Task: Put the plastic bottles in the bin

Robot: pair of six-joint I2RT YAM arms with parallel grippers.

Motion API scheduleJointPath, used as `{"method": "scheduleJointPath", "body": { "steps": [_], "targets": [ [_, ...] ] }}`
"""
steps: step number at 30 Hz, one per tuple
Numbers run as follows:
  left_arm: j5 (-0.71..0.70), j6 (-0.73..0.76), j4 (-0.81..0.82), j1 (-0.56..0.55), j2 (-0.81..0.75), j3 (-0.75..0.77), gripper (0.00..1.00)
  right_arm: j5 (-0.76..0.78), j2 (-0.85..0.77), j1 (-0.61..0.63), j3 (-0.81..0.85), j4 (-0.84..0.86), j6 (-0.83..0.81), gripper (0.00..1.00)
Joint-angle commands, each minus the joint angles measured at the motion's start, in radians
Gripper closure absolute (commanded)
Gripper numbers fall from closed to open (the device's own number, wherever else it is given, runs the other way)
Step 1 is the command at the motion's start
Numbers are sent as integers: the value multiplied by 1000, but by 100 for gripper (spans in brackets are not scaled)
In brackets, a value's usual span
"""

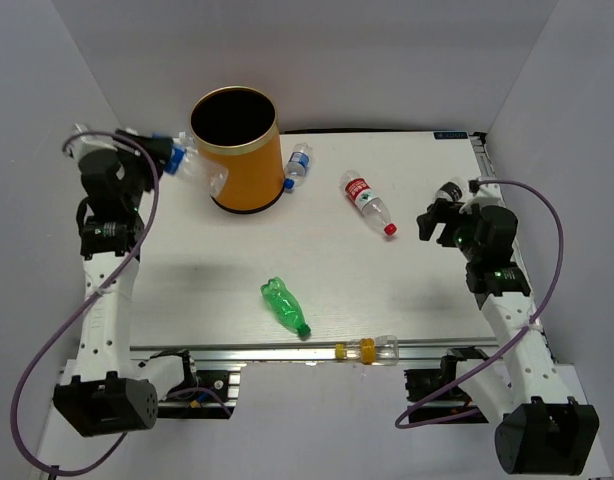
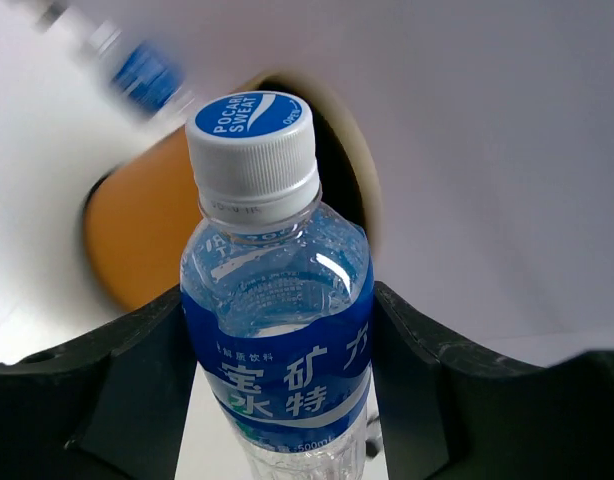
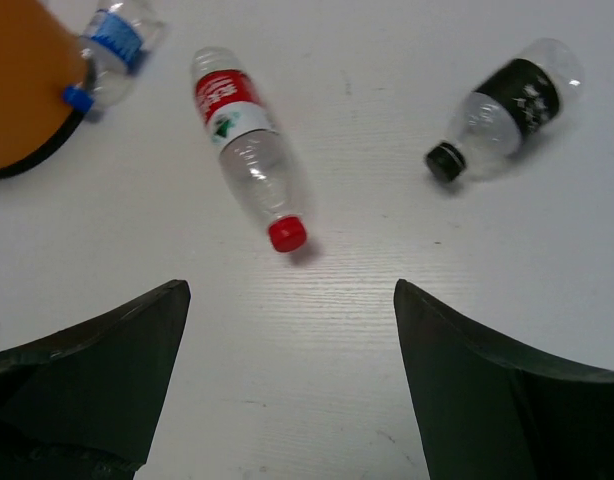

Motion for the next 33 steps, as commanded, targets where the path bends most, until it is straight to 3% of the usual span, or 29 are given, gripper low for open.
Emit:
{"method": "scheduleJointPath", "body": {
  "steps": [1,3,7,9,14,17,20,22,28,33],
  "targets": [
    [77,103,190,-5,93,145,79,-309,33,2,17,88,-108,11],
    [130,194,153,-27,208,389,81,-366,66,39,28,88,-135,11],
    [4,336,43,-143,564,786,78,-367,104,227,45,65,-221,11],
    [-26,391,-7,-166,659,953,74,-322,127,325,51,45,-266,11],
    [-102,462,3,-222,851,1101,58,-298,266,625,79,19,-323,10],
    [-138,482,-1,-226,903,1190,56,-259,367,780,129,7,-338,11],
    [-172,496,1,-226,897,1195,34,-252,467,907,166,59,-350,11],
    [-162,503,1,-226,882,1172,3,-240,521,970,195,71,-353,11],
    [-188,510,-54,-226,756,1088,2,-159,722,1042,301,90,-341,10],
    [-269,467,-59,-226,433,662,2,-130,851,1045,354,202,-263,11]
  ]
}}
